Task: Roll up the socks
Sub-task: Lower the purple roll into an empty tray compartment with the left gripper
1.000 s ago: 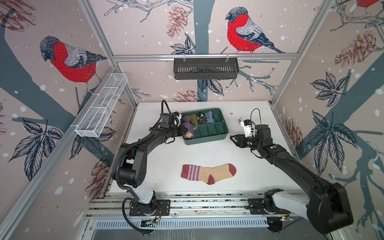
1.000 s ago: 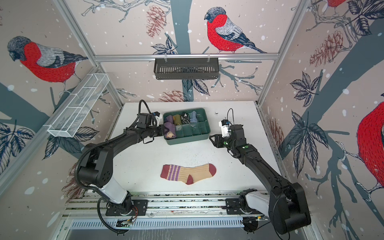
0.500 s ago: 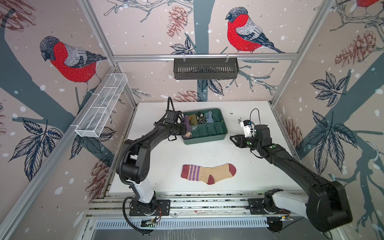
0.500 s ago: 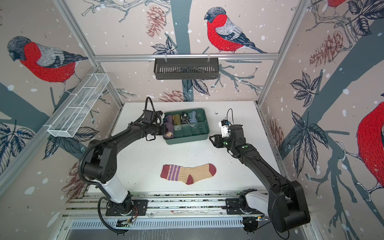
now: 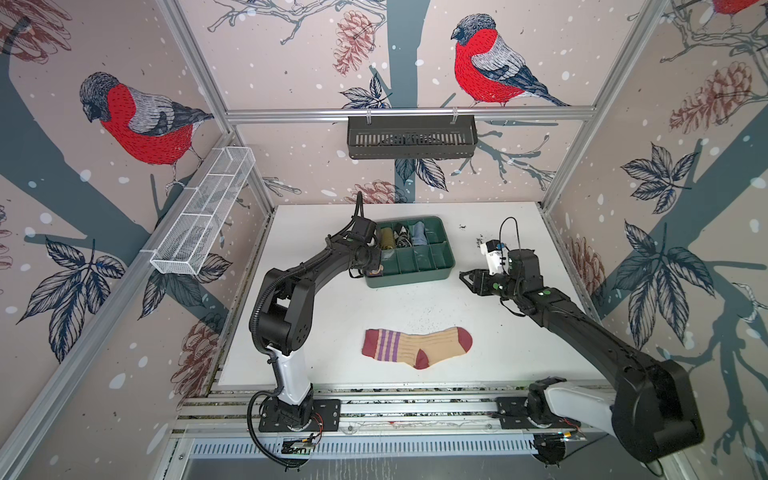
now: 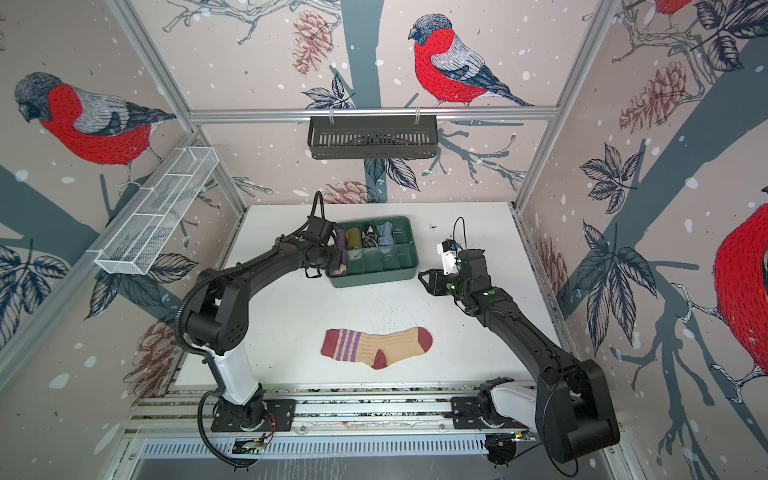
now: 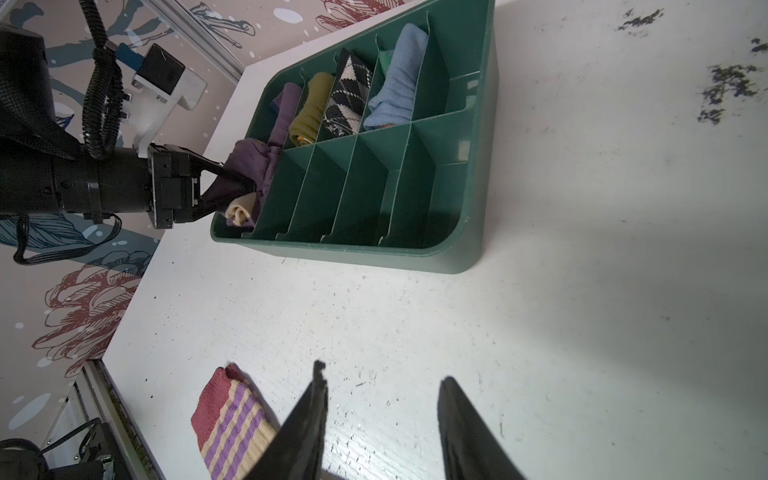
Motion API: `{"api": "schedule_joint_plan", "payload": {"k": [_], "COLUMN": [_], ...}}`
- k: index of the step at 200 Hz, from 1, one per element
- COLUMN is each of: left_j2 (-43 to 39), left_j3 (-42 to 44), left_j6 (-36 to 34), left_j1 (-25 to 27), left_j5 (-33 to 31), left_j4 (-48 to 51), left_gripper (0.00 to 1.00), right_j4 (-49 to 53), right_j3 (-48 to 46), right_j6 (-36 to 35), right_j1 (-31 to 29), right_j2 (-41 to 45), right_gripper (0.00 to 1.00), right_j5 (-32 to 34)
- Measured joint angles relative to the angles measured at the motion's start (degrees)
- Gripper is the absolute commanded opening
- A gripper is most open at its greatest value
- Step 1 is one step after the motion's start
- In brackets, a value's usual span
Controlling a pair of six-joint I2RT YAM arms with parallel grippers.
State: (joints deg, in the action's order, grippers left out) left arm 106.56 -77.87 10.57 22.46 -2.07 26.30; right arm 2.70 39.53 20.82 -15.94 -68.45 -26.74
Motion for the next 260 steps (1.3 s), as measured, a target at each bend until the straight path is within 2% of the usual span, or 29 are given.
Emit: {"api": "schedule_joint_plan", "payload": {"k": [84,211,239,260], "left_j2": [2.7,6.4,4.5,3.1], "left_j3": [-3.5,-4.7,-4.8,-5.2], "left_j6": [-1.1,-1.0,-0.9,-0.8], "left_j1": [1.1,1.6,1.6,1.6], "left_j5": [-7.0,-10.8,-9.9,-9.4], "left_j4": [3.1,4.0,4.4,4.3], "left_gripper": [0.0,0.0,0.09,0.19], "right_j4": [-0.1,-0.1,-0.1,-0.1], "right_j3": [0.1,0.0,-0.1,-0.1], "right_j6": [0.0,0.0,0.0,0.0], "right_j1": [0.0,0.0,0.0,0.0], "right_j2": [-0.6,-1.0,-1.0,-1.0], "right_gripper": [0.46,0.46,0.46,0.46], "right_j5": [0.0,0.0,0.0,0.0]}}
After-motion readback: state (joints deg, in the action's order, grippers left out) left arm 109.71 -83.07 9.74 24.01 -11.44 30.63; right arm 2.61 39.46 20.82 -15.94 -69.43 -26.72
